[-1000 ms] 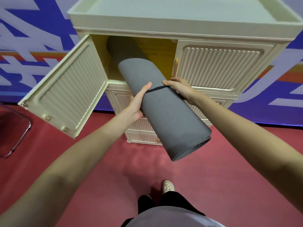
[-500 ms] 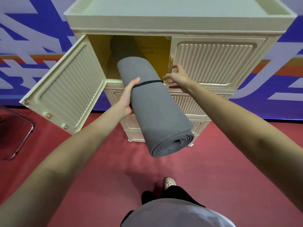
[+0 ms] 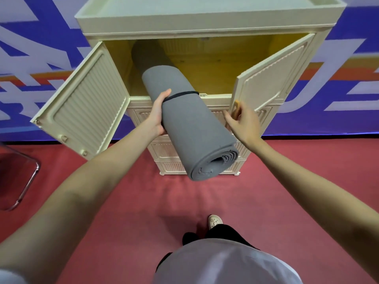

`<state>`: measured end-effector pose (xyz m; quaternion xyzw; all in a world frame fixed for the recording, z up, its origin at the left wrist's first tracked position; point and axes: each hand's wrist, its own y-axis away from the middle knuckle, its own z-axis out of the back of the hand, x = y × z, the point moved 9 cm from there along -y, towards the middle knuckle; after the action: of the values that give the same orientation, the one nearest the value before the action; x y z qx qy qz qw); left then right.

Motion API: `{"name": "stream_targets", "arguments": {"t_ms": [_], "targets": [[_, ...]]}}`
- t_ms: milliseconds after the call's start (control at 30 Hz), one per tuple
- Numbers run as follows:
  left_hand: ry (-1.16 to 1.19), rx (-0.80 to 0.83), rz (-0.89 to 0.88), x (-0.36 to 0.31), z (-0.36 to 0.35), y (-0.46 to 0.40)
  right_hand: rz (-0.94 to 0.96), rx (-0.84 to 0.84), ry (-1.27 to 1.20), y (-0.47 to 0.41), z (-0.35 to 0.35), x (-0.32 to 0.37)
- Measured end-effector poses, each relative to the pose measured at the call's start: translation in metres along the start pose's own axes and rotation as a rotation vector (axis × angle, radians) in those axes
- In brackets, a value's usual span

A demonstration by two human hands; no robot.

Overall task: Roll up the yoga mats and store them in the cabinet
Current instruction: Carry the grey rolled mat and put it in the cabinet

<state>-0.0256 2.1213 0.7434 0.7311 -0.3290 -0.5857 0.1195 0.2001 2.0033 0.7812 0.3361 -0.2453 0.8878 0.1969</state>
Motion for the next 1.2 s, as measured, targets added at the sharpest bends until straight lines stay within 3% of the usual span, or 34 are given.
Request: {"name": "stream_targets", "arguments": {"t_ms": [267, 500, 733, 800, 900, 967, 1033, 1100, 1200], "targets": [[0.042, -0.053, 0.012, 0.006, -0.019, 0.010, -0.264, -0.303, -0.056, 0.078, 0.065, -0.046], [0.020, -0.265, -0.023, 0.006, -0.018, -0.027, -0.484, -0.642, -0.084, 0.127, 0.112, -0.086], [-0.009, -0.302, -0.013, 0.003, -0.028, -0.021, -0.902, -0.875, -0.357, 0.148, 0.100, -0.107], [-0.025, -0.305, 0.013, 0.002, -0.032, -0.020, -0.796, -0.866, -0.418, 0.142, 0.089, -0.089], [-0.073, -0.272, 0.050, -0.003, -0.047, -0.005, -0.351, -0.809, -0.388, 0.126, 0.094, -0.031], [-0.114, -0.238, 0.073, -0.007, -0.058, 0.003, 0.024, -0.660, -0.185, 0.111, 0.100, 0.028], [-0.145, -0.217, 0.099, -0.010, -0.064, 0.004, 0.294, -0.409, 0.141, 0.093, 0.084, 0.077], [-0.182, -0.203, 0.128, -0.011, -0.066, 0.003, 0.352, -0.158, 0.484, 0.076, 0.053, 0.091], [-0.210, -0.166, 0.167, -0.013, -0.072, 0.001, 0.204, 0.029, 0.841, 0.055, 0.031, 0.085]]}}
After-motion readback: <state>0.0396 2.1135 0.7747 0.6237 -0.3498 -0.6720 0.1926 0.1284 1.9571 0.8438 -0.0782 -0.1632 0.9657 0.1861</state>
